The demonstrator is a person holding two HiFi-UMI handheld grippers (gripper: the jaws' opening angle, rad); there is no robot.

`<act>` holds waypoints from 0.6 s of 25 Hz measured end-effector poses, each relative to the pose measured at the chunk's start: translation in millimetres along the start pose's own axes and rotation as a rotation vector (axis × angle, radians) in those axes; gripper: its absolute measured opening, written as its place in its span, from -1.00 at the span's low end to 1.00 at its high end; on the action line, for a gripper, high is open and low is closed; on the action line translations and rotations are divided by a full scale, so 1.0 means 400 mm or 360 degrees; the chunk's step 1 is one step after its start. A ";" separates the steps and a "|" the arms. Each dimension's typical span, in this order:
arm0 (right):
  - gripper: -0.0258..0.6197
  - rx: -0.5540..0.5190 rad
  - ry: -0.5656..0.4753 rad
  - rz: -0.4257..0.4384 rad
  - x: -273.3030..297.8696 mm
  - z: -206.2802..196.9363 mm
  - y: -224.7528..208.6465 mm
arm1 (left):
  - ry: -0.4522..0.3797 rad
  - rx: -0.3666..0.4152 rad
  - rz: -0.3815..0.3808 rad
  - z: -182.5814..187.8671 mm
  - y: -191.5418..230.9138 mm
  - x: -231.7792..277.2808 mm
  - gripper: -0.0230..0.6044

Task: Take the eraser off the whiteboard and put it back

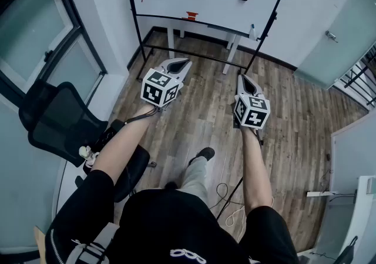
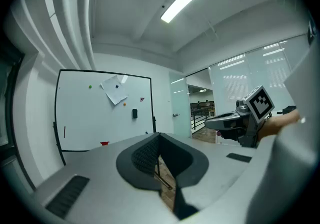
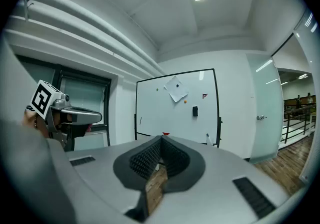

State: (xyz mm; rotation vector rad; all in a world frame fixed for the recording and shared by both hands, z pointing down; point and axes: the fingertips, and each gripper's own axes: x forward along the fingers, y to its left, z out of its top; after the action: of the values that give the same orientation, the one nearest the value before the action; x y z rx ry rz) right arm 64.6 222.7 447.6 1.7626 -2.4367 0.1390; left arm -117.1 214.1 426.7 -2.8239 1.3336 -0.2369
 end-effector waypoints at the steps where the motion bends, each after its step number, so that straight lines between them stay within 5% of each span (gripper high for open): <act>1: -0.85 0.0001 0.0002 -0.0001 0.010 0.002 -0.006 | 0.0000 -0.0001 -0.0003 0.001 0.005 0.011 -0.90; 15: -0.84 -0.0036 0.0016 -0.0001 0.314 0.039 -0.113 | 0.0024 -0.0046 0.0010 -0.023 0.199 0.237 -0.90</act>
State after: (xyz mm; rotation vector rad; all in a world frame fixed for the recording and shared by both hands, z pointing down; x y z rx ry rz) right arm 68.1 88.5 452.2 1.7494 -2.4209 0.1198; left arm -120.0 91.0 442.5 -2.8465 1.3601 -0.2414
